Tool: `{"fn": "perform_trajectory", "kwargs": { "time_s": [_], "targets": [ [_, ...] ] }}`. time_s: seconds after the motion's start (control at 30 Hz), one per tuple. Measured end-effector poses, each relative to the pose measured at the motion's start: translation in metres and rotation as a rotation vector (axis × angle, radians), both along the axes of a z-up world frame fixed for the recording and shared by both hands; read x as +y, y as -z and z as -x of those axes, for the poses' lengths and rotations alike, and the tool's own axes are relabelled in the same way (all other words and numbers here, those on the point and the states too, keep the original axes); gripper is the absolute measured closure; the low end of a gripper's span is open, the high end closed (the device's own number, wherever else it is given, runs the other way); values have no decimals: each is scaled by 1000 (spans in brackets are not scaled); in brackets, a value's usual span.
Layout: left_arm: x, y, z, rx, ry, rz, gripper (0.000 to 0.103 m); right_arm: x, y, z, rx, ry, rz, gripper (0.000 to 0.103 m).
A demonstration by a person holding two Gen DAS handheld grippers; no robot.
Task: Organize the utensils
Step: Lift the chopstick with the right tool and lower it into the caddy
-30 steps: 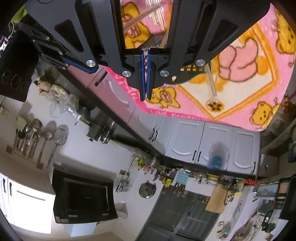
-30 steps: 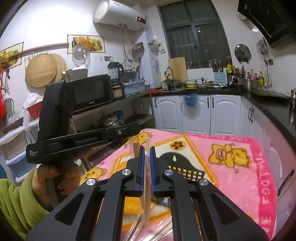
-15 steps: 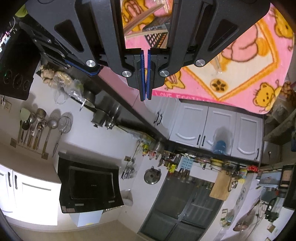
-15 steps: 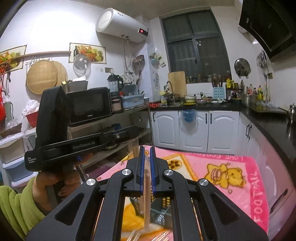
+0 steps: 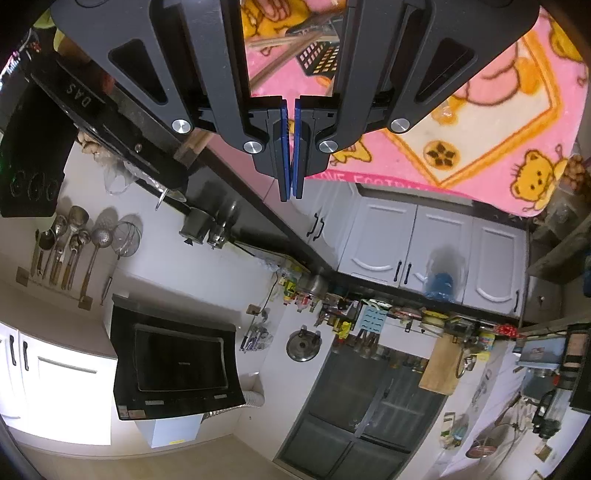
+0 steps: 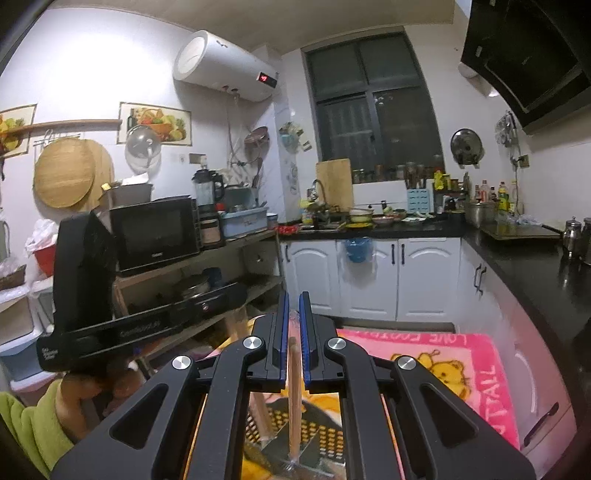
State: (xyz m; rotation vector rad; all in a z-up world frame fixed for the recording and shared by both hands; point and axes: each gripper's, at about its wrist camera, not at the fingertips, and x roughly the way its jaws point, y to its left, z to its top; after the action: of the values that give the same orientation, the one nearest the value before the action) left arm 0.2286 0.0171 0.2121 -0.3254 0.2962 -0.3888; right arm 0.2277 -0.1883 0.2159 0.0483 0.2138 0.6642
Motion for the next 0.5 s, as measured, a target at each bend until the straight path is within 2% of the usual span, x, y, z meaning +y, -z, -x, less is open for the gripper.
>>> {"fn": "perform_trajectory", "kwargs": {
  "time_s": [0.2, 0.5],
  "targets": [
    [-4, 6, -15, 24, 6, 15, 103, -3, 5, -9, -1, 41, 18, 97],
    [-6, 29, -32, 68, 7, 16, 103, -6, 24, -28, 47, 77, 14, 97]
  ]
}}
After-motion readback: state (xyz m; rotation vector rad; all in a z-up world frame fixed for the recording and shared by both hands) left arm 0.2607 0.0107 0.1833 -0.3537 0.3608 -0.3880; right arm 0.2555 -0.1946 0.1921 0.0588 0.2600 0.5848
